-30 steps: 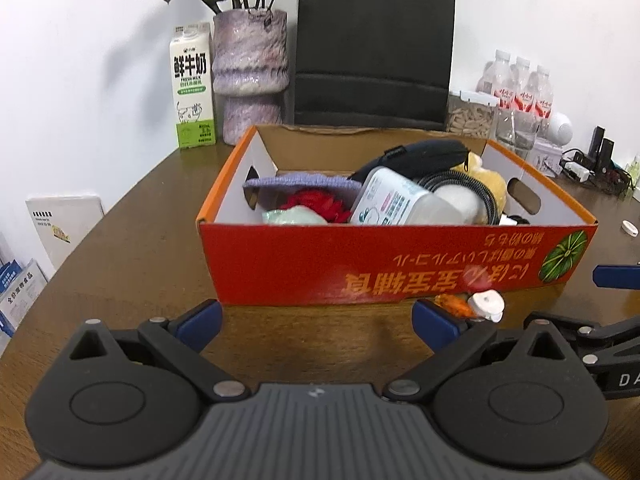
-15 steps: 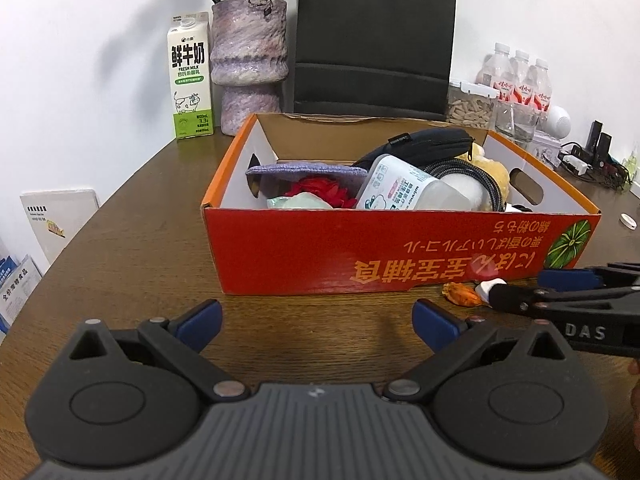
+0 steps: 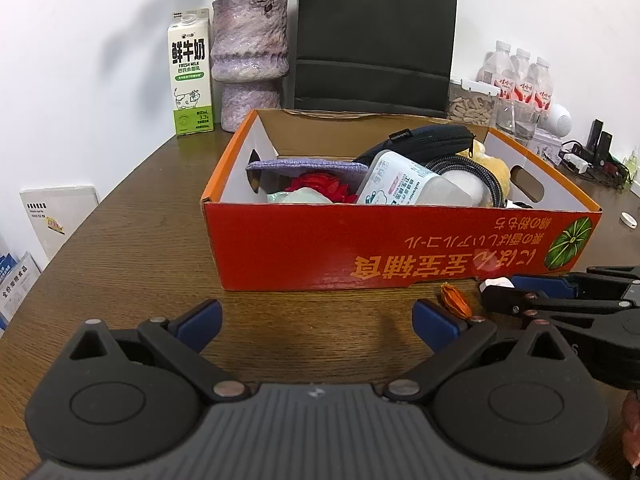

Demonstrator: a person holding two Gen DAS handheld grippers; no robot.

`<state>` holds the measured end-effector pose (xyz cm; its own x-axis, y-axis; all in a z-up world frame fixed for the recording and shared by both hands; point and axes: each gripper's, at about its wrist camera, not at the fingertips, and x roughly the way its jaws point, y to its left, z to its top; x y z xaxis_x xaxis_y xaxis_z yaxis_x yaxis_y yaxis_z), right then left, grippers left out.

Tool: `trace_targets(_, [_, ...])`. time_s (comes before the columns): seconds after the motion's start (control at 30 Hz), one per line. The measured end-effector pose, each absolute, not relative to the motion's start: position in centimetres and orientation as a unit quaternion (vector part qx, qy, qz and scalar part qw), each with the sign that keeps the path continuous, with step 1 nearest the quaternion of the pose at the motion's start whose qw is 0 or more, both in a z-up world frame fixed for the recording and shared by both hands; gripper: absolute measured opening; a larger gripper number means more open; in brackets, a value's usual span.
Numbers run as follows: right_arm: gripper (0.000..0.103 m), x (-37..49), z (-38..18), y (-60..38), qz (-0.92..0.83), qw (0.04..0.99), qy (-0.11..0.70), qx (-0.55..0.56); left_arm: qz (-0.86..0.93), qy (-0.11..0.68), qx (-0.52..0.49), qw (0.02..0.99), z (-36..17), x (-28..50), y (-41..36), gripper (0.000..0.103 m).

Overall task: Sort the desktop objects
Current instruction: 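Grasp the white bottle cap with the right gripper while the left gripper grasps the small orange item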

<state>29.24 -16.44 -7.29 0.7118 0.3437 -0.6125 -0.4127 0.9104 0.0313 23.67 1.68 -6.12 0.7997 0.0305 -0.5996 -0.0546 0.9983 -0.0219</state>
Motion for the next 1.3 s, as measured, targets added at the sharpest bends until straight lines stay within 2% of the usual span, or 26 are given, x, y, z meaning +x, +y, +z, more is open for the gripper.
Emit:
trace_targets(0.43, [0.024, 28.9, -6.7, -17.0, 0.212, 0.926, 0.309, -0.047, 0.023, 0.308, -0.013, 0.951, -6.1, 23.5, 1.0, 0.103])
trace_targets(1.17, [0.024, 28.7, -5.3, -22.6, 0.212, 0.934, 0.286, -0.044, 0.019, 0.326, -0.025, 0.945, -6.8, 25.5, -4.4, 0.103])
trace_targets(1.23, [0.024, 28.7, -5.3, -23.0, 0.212, 0.933, 0.286, -0.046, 0.021, 0.327, -0.024, 0.944, -6.9, 25.8, -4.8, 0.102])
trace_targets(1.3, [0.024, 28.7, -5.3, -23.4, 0.213, 0.933, 0.286, -0.047, 0.023, 0.328, -0.024, 0.944, -7.0, 26.0, -5.2, 0.095])
